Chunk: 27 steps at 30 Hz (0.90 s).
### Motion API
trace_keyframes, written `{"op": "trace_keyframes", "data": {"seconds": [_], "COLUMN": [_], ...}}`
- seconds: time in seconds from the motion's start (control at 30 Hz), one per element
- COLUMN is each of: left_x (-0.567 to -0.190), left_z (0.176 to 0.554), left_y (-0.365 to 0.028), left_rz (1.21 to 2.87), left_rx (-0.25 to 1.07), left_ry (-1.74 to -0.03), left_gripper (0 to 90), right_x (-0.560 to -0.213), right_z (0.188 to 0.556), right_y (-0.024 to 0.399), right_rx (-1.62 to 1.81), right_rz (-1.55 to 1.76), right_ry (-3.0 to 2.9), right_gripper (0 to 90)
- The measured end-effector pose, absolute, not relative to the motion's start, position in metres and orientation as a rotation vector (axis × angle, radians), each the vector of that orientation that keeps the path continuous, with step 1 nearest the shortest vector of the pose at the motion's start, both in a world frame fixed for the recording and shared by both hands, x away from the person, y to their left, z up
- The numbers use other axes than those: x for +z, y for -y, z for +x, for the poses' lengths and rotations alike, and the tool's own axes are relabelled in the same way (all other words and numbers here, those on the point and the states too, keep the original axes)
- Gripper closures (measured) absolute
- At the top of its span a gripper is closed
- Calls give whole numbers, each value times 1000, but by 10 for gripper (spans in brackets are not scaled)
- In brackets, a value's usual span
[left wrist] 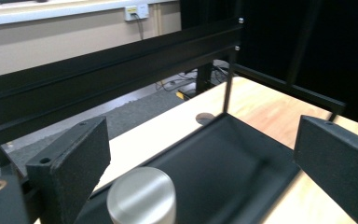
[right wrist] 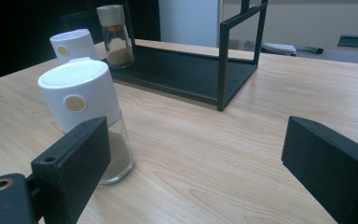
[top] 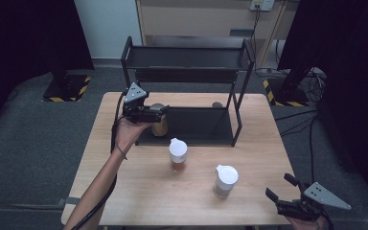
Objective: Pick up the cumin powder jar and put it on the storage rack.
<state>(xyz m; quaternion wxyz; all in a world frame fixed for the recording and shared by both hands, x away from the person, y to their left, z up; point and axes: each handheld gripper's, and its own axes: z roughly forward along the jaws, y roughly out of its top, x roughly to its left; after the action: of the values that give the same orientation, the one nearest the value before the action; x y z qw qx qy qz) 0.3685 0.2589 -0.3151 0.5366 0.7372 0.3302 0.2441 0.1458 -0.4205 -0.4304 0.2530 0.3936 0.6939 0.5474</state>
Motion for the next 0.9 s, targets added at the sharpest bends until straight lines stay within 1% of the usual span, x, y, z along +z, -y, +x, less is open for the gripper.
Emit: {"op": "trace_keyframes", "data": {"seconds": [0.27,0.6,0.9], "left_x": [-309,-309,-319], "left_z": [348,319,292], "left_y": [-274,-292,-310], "left_rz": [1756,1765,1747], "left_rx": [519,510,487], "left_ry": [-758,-701,-656], "left_gripper": [24,18,18], "right_x": [-430,-430,-430], "right_z": [146,147,147], "right_y": [420,419,418], "right_rx": [1482,1474,1468], "right_rz": [1068,1069,1072], "right_ry": [-1888,-1891,-1892], "right_gripper": [82,82,82]}}
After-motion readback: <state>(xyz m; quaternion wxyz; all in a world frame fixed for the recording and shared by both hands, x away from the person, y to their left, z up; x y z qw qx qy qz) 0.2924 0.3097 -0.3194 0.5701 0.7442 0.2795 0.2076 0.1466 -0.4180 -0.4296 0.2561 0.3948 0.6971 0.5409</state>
